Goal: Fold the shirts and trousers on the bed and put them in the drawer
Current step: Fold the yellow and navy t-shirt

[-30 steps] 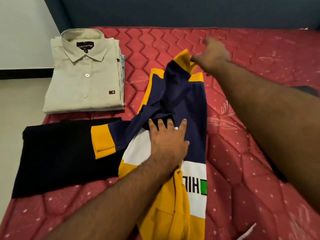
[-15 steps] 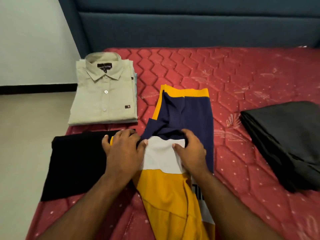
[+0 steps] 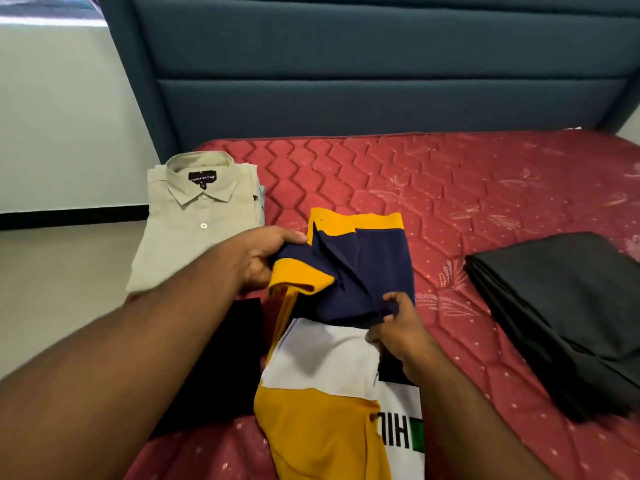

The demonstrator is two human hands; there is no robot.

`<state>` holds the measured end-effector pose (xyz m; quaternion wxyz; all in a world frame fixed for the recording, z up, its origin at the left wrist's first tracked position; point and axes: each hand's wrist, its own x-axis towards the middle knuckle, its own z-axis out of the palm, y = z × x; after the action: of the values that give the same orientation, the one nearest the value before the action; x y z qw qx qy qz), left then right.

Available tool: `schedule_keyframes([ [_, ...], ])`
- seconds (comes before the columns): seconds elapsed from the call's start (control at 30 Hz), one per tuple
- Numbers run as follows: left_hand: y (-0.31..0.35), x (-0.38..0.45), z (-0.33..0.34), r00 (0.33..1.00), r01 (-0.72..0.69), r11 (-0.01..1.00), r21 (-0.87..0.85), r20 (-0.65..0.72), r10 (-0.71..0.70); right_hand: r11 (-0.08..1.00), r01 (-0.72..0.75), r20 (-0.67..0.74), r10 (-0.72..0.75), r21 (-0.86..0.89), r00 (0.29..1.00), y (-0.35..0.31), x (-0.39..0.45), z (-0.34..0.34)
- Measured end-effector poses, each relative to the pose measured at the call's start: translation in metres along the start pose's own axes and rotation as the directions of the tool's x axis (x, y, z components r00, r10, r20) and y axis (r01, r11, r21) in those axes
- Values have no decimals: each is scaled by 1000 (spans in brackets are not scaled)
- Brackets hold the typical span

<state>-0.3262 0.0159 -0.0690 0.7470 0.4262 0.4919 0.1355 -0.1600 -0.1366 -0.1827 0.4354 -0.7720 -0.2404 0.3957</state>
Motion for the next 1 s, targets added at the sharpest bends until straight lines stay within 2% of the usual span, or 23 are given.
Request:
schedule_keyframes([
  [0.07, -10, 35, 9, 1000, 5, 995, -102, -11, -6, 1000, 6, 48, -6, -4, 999, 6, 6, -4],
  [0.13, -21, 62, 16, 996, -76, 966, -248, -74, 59, 996, 65, 62, -61, -66, 996, 3, 13, -5],
  [0.2, -32, 78, 17, 982, -165, 897, -410, -154, 110, 969, 183, 7, -185, -166, 983, -7, 27, -3],
  [0.27, -42, 93, 10, 971, -231, 804, -548, -188, 150, 920, 334, -74, -355, -206, 932, -24, 50, 3],
  [0.33, -49, 101, 3, 960, -280, 790, -545, -155, 233, 879, 422, -97, -451, -223, 887, -43, 78, 13],
  [0.37, -53, 103, 0, 951, -310, 837, -452, -129, 282, 863, 435, -80, -467, -256, 881, -51, 94, 20],
  [0.43, -61, 105, -3, 904, -425, 901, -81, -92, 418, 824, 453, -21, -488, -340, 873, -72, 119, 38],
  [0.47, -64, 106, -3, 865, -485, 864, 133, -71, 496, 813, 443, 13, -474, -379, 881, -81, 131, 45],
  [0.53, -65, 112, -6, 759, -546, 681, 487, -56, 648, 739, 369, 98, -383, -564, 918, -96, 150, 61],
  [0.57, -63, 111, -6, 687, -554, 587, 590, -73, 723, 675, 340, 122, -349, -655, 929, -101, 155, 68],
  [0.6, -61, 111, -6, 617, -576, 537, 617, -103, 780, 651, 334, 121, -349, -682, 929, -105, 158, 75],
  [0.63, -59, 109, -4, 568, -630, 544, 555, -149, 809, 709, 346, 92, -371, -614, 924, -110, 158, 79],
  [0.67, -55, 104, -2, 569, -696, 604, 388, -215, 794, 822, 370, 61, -383, -433, 922, -116, 155, 80],
  [0.7, -49, 100, 0, 605, -734, 654, 184, -262, 752, 910, 382, 25, -383, -160, 923, -124, 150, 79],
  [0.73, -42, 95, 4, 658, -727, 686, -4, -289, 695, 924, 363, -12, -365, 115, 931, -132, 147, 72],
  [0.77, -35, 92, 8, 696, -705, 701, -107, -298, 654, 878, 335, -28, -347, 342, 938, -141, 150, 62],
  [0.8, -26, 89, 13, 714, -691, 710, -138, -282, 640, 815, 292, -32, -319, 501, 947, -149, 151, 51],
  [0.83, -16, 89, 18, 706, -703, 700, -127, -251, 663, 767, 230, -19, -274, 600, 962, -157, 154, 37],
  [0.93, 14, 102, 37, 622, -771, 637, -2, -213, 753, 769, 108, 22, -156, 630, 987, -160, 170, 5],
  [1.0, 24, 131, 46, 592, -743, 631, 224, -219, 775, 865, 73, -25, -71, 496, 997, -142, 179, -4],
])
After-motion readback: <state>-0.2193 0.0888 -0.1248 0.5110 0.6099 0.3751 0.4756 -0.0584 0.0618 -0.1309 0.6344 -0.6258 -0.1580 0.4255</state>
